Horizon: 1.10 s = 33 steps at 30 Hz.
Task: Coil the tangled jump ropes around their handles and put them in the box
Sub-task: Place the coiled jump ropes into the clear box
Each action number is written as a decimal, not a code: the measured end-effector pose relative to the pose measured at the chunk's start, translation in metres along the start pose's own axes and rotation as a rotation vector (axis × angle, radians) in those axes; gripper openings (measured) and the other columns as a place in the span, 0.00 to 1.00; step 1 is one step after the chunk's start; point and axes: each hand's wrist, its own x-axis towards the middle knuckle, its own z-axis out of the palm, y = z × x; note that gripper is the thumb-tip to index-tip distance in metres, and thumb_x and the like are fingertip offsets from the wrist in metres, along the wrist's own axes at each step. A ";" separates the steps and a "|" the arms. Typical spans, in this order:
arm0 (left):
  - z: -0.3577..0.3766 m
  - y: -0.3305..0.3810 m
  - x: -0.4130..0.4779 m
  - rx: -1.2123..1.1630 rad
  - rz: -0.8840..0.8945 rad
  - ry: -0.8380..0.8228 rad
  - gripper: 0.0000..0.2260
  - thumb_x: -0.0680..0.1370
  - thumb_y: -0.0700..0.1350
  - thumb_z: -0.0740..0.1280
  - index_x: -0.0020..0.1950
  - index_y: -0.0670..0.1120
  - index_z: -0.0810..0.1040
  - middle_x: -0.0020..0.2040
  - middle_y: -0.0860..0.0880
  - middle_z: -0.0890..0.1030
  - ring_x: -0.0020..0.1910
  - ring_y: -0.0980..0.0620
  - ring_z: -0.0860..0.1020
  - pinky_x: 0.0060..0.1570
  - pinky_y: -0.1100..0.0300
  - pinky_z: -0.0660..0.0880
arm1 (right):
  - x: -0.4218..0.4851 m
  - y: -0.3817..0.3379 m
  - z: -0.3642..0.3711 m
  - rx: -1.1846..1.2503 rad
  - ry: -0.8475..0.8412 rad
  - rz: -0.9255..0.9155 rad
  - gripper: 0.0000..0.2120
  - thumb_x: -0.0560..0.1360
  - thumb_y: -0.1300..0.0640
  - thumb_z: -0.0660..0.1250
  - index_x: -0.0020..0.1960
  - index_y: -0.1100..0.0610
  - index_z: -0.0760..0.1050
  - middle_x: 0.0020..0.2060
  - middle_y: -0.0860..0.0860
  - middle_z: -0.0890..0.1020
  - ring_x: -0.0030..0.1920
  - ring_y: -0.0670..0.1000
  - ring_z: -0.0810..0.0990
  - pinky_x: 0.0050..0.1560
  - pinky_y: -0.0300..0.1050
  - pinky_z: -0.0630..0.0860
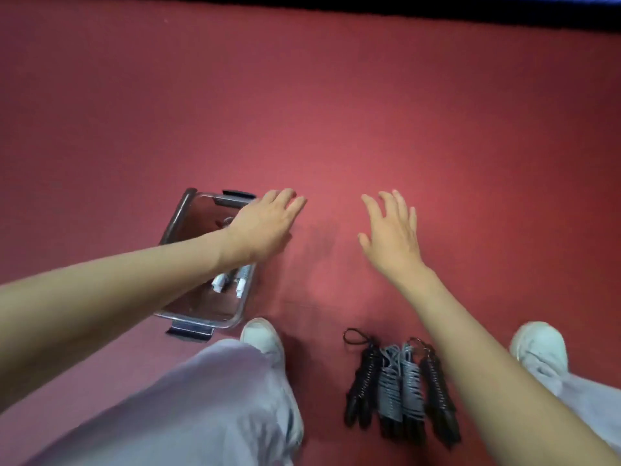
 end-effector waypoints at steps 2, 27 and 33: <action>-0.020 0.041 0.013 -0.005 0.039 -0.006 0.29 0.78 0.48 0.65 0.75 0.42 0.58 0.70 0.42 0.64 0.66 0.41 0.66 0.62 0.45 0.70 | -0.021 0.031 -0.014 0.043 0.027 0.071 0.32 0.78 0.56 0.64 0.77 0.54 0.55 0.76 0.58 0.56 0.77 0.57 0.46 0.75 0.60 0.45; 0.194 0.277 -0.067 -0.830 -0.714 -0.378 0.24 0.75 0.38 0.67 0.68 0.35 0.62 0.65 0.34 0.68 0.65 0.34 0.68 0.65 0.47 0.64 | -0.202 0.169 0.142 0.317 -0.521 0.434 0.41 0.76 0.60 0.63 0.78 0.46 0.41 0.65 0.60 0.67 0.61 0.63 0.73 0.59 0.55 0.71; 0.202 0.274 -0.062 -0.844 -0.662 -0.392 0.30 0.74 0.40 0.69 0.72 0.38 0.59 0.63 0.34 0.70 0.61 0.32 0.71 0.62 0.43 0.69 | -0.196 0.173 0.155 0.322 -0.520 0.466 0.43 0.75 0.63 0.65 0.79 0.45 0.42 0.64 0.61 0.66 0.60 0.65 0.73 0.60 0.55 0.71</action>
